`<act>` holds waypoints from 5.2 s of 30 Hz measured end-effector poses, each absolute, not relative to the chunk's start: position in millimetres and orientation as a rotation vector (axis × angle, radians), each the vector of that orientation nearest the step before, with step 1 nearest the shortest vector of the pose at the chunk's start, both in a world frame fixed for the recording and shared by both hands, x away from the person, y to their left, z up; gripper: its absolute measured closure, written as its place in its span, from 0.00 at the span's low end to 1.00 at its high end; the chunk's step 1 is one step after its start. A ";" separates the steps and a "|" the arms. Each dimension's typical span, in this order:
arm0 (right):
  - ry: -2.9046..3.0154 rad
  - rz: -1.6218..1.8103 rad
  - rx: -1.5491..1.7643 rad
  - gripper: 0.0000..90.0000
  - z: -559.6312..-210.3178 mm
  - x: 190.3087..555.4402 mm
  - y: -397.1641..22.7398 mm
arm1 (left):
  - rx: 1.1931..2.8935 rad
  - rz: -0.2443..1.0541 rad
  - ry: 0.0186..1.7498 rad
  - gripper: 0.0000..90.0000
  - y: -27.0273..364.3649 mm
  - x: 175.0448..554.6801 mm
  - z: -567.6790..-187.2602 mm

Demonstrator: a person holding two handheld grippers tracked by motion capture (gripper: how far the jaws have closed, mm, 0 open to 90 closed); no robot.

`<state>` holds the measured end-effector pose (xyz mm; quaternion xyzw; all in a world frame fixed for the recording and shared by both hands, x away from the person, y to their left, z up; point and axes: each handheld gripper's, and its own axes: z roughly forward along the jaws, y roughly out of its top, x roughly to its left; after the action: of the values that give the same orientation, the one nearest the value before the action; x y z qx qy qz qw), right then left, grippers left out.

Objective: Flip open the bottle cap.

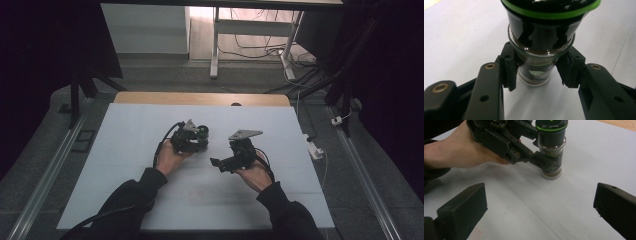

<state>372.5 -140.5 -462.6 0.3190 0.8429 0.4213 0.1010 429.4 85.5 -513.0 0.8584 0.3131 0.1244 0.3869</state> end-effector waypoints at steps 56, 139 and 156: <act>2.513 1.273 0.808 0.99 -467.3 416.4 -96.2 | 2.190 0.320 0.804 0.60 84.7 428.8 -512.8; 2.438 1.297 0.931 0.43 -441.5 413.1 -113.5 | 2.188 0.147 0.876 0.20 104.0 410.0 -495.8; 2.525 1.265 0.903 0.14 -445.6 374.5 -127.4 | 2.153 0.099 0.926 0.02 147.0 363.2 -480.4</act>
<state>374.5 -127.4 -445.6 0.3033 0.8483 0.4250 0.0882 363.2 147.0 -480.4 0.8462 0.3639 0.0387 0.3873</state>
